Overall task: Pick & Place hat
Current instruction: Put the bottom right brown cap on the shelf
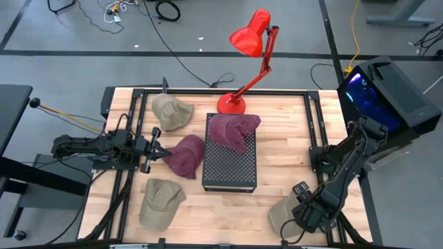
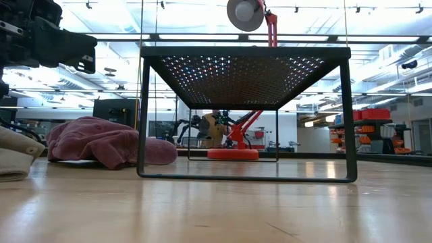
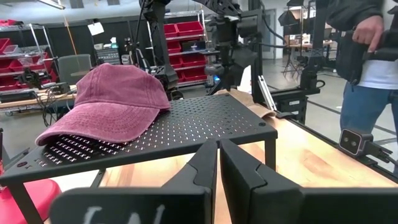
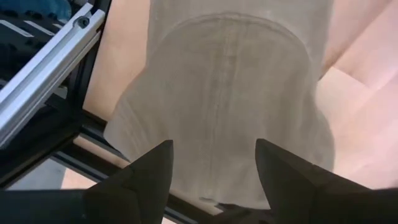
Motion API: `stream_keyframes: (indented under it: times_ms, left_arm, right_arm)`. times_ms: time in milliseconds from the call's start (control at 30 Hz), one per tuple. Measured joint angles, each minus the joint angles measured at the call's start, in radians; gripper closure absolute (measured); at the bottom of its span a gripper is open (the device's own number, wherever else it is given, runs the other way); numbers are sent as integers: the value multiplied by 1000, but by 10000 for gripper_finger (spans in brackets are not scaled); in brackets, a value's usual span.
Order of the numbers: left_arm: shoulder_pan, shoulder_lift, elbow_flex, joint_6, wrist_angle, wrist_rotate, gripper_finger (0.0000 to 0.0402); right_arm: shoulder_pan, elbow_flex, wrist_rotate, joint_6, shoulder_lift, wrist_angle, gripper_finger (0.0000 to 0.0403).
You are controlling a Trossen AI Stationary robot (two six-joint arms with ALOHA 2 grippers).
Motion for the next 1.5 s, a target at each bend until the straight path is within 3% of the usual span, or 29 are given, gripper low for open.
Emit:
stream_keyframes:
  times_ms: [433, 1100, 1500]
  left_arm:
    - [0, 0, 0, 0, 0, 0, 376]
    - [0, 0, 0, 0, 0, 0, 376]
    - [0, 0, 0, 0, 0, 0, 376]
  right_arm:
    - [2, 0, -6, 6, 26, 4, 177]
    - [2, 0, -5, -21, 26, 5, 250]
    - [17, 0, 31, -12, 24, -11, 226]
